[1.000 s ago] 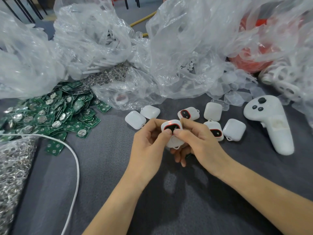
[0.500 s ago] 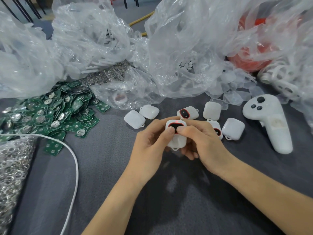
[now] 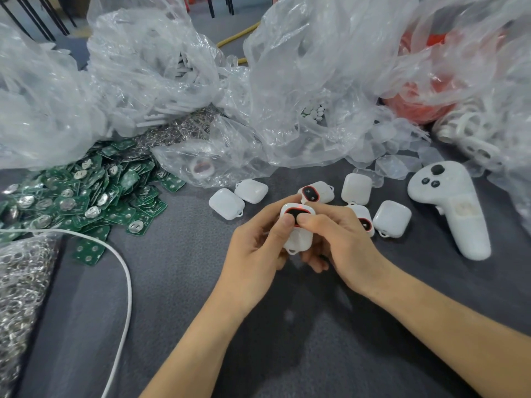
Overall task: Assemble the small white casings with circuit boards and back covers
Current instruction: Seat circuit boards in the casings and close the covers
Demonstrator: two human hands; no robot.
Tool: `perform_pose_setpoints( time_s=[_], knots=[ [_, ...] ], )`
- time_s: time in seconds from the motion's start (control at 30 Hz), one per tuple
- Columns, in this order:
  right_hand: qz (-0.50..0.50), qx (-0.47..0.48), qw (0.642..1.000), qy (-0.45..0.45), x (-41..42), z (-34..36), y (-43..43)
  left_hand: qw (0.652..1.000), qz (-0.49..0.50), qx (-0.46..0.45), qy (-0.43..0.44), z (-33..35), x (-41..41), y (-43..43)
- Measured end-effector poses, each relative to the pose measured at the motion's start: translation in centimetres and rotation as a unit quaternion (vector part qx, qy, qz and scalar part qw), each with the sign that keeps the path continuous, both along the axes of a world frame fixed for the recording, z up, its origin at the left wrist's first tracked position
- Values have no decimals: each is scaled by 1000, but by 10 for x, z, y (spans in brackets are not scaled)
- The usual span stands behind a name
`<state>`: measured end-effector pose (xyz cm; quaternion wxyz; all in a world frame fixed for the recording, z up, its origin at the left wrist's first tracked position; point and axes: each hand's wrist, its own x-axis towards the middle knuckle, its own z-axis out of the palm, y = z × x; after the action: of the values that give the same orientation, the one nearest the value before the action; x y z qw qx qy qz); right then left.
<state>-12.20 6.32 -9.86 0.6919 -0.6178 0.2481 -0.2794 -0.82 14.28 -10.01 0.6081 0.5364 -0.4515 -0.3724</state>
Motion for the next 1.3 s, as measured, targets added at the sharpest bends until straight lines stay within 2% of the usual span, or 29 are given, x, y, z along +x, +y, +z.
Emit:
perform_pose_setpoints(
  time_s=[0.23, 0.37, 0.67, 0.8, 0.87, 1.13, 1.3],
  knots=[
    [43, -27, 999, 21, 0, 3, 4, 996, -32, -41, 67, 2, -1, 3],
    [29, -25, 999, 8, 0, 4, 5, 997, -24, -53, 55, 3, -2, 1],
    [22, -28, 999, -11, -2, 1, 7, 992, -47, -57, 102, 2, -1, 1],
    [4, -50, 999, -1, -2, 1, 6, 993, -48, -54, 95, 0, -1, 2],
    [-1, -59, 998, -1, 0, 1, 6, 994, -49, -59, 79, 1, -1, 3],
    [-14, -70, 996, 46, -1, 0, 2, 994, -32, -53, -86, -2, 3, 4],
    [3, 21, 999, 50, -1, 1, -6, 989, 69, 19, -127, -10, 5, -2]
  ],
)
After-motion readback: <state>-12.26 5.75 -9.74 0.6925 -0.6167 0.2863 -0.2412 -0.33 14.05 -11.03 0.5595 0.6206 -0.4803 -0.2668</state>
